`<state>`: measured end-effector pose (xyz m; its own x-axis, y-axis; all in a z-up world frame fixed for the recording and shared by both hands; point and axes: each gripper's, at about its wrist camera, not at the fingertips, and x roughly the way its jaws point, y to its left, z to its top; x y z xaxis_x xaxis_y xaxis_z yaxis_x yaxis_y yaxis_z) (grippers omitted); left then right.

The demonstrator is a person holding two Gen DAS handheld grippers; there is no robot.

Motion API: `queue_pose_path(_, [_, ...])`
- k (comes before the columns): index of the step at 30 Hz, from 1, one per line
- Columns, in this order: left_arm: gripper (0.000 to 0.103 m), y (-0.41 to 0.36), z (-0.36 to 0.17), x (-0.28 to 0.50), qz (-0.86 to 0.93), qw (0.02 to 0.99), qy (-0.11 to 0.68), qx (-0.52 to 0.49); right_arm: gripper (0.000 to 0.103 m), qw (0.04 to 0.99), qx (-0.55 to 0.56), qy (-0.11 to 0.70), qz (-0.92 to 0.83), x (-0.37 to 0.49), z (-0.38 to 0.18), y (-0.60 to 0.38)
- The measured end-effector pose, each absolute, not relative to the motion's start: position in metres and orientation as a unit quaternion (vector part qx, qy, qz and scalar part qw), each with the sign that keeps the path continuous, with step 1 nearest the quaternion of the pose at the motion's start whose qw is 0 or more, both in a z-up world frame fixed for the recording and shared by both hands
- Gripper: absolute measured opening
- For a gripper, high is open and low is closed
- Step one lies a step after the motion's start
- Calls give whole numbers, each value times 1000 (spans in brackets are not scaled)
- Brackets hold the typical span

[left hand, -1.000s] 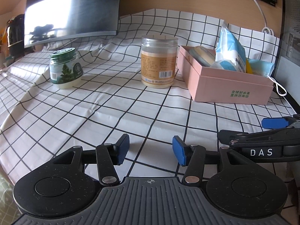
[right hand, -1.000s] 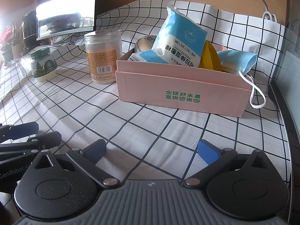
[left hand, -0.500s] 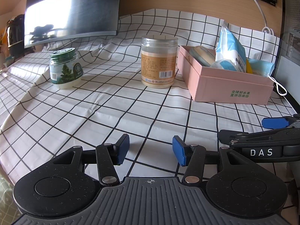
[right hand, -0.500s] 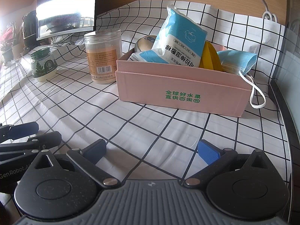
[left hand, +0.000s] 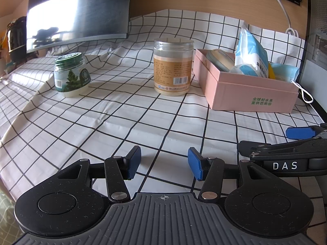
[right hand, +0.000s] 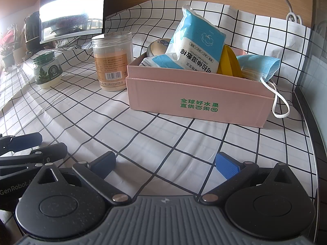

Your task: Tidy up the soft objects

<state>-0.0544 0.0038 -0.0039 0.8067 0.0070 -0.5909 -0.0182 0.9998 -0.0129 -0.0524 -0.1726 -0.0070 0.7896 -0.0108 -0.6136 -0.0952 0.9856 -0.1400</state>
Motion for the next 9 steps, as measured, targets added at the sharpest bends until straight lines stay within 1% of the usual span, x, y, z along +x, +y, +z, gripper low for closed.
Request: queue_pose_path(9, [56,9,-4,-54,-4,950,312,-4,103,942,-82,324,22,-52,-7,-173])
